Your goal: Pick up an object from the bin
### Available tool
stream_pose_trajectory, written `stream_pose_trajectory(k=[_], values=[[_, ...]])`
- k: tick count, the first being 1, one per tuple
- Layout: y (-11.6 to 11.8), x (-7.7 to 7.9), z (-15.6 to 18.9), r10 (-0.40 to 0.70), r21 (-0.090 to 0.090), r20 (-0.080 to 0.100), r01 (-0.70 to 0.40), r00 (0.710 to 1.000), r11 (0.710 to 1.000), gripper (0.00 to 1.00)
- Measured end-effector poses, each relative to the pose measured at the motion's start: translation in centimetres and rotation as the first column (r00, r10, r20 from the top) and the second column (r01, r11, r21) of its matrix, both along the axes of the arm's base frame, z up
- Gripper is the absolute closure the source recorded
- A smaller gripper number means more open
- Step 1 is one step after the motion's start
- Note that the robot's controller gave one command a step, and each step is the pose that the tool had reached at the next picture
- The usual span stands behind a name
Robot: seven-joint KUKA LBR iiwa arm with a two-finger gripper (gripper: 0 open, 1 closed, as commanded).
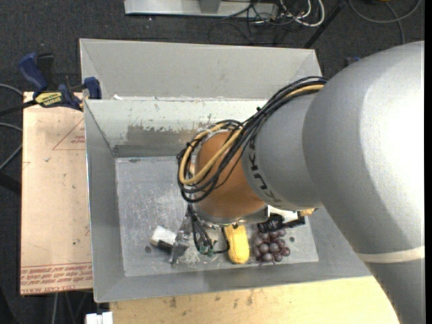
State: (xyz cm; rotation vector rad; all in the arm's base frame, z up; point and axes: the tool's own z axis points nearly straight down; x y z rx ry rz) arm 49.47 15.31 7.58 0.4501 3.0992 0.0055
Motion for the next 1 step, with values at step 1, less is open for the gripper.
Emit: stream_pose_trajectory(k=[1], values=[[1.55,0.12,15.48,0.014,-0.001,-0.007,-0.014,1.000,1.000,1.00]])
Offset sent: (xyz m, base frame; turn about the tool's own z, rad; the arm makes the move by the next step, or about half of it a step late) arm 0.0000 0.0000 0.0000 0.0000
